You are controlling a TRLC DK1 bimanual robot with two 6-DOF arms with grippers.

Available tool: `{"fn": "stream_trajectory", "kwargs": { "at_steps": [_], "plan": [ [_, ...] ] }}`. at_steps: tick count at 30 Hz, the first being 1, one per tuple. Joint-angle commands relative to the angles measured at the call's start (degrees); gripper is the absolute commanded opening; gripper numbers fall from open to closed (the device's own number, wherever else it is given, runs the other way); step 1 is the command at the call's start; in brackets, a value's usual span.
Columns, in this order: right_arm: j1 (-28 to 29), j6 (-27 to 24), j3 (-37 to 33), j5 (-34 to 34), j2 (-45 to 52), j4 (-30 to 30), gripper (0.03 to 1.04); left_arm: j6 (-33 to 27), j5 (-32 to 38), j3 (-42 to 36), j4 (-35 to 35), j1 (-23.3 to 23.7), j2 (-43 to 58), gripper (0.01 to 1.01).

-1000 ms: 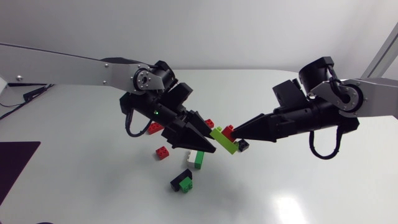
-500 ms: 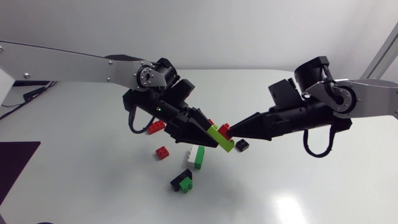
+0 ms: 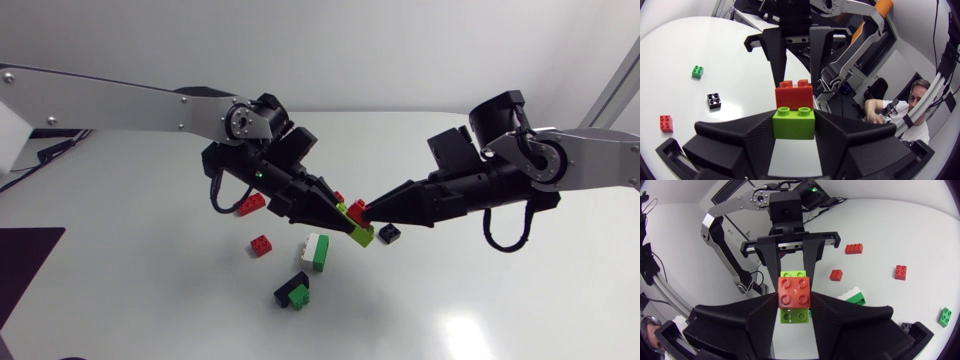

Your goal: Separate the duplo bricks

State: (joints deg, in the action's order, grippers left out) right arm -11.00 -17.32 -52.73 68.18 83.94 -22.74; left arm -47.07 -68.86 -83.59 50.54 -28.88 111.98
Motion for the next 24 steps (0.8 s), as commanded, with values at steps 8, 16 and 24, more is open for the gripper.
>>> {"fn": "stream_trajectory", "kwargs": {
  "at_steps": [8,16,24],
  "plan": [
    [-0.8,1.9,1.8,-2.3,-0.4,2.0,0.37,-3.6,-1.6,-1.0,2.2,-1.0,0.7,0.226],
    [0.9,3.9,-0.1,0.0,0.3,1.9,0.37,-6.7,-1.4,0.6,3.9,-1.7,-0.6,0.215],
    [1.7,4.0,2.2,-7.3,-5.5,4.6,0.37,-6.9,0.3,2.1,3.9,-0.8,-2.1,0.215]
  ]
}}
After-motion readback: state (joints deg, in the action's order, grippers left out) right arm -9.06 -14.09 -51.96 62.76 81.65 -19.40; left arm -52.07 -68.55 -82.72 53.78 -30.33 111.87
